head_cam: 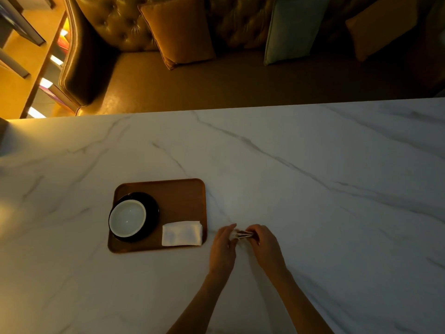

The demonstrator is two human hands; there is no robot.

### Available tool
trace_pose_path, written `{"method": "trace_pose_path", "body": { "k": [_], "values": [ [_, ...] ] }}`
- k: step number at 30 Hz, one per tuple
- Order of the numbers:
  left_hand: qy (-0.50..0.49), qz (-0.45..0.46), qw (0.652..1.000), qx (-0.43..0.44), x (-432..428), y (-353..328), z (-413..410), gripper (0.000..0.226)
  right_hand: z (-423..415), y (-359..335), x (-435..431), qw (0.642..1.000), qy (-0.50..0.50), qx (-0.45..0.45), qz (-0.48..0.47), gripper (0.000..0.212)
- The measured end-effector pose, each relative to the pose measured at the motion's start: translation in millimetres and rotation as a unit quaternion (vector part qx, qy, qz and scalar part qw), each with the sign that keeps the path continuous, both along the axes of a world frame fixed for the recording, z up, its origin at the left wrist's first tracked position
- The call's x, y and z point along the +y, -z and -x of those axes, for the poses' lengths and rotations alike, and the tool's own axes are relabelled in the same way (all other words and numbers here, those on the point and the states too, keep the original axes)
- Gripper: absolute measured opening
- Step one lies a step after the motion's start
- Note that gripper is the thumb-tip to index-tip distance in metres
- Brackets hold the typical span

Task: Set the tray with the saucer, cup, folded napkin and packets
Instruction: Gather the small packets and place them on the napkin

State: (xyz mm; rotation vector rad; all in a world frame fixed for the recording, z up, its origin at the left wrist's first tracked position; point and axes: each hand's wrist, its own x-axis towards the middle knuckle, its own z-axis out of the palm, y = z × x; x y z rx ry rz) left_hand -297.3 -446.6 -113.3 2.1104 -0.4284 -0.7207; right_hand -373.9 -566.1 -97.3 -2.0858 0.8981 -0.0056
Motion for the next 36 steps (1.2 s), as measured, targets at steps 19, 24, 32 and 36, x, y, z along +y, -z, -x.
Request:
{"method": "trace_pose_path", "body": {
  "k": [19, 24, 32, 36],
  "values": [
    [-0.016, -0.018, 1.0, -0.002, -2.8, 1.0, 3.1, 0.028, 4.6, 11.0, 15.5, 0.995, 0.058, 0.001, -0.076, 0.054],
    [-0.028, -0.041, 0.999, -0.006, -0.4, 2.4, 7.0, 0.019, 7.2, 13.9, 25.1, 0.991, 0.101, -0.001, -0.084, 0.044],
    [-0.008, -0.059, 0.998, 0.011, 2.1, 2.9, 3.5, 0.021, 10.6, 13.1, 26.1, 0.989, 0.119, -0.003, -0.086, 0.037],
    [-0.011, -0.047, 0.994, 0.093, 4.5, -2.6, -4.5, 0.011, 10.4, 4.2, 15.9, 0.988, 0.112, 0.008, -0.108, 0.034]
  ]
}}
